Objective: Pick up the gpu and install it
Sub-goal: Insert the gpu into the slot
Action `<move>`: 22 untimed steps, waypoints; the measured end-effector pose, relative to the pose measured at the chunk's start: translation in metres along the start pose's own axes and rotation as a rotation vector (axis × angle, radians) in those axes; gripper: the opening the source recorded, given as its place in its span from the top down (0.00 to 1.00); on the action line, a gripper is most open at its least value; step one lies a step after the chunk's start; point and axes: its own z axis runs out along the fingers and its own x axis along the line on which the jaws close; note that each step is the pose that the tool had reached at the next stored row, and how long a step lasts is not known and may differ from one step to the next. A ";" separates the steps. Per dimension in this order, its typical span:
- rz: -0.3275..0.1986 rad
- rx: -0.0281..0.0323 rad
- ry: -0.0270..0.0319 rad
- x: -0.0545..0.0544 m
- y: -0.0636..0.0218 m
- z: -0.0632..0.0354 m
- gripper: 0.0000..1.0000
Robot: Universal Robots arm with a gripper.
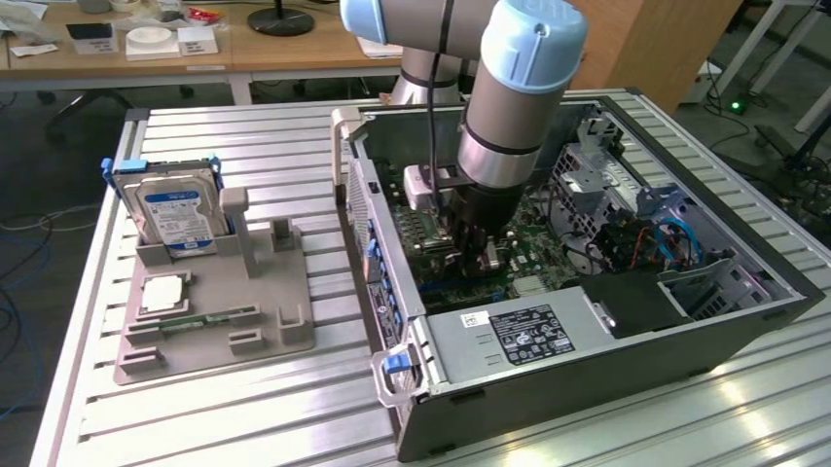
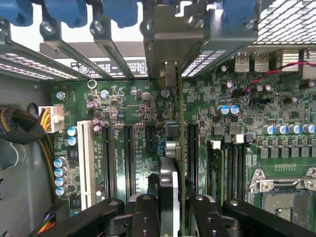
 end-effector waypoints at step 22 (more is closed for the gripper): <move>0.000 0.0085 -0.0015 -0.001 0.0000 -0.0262 0.64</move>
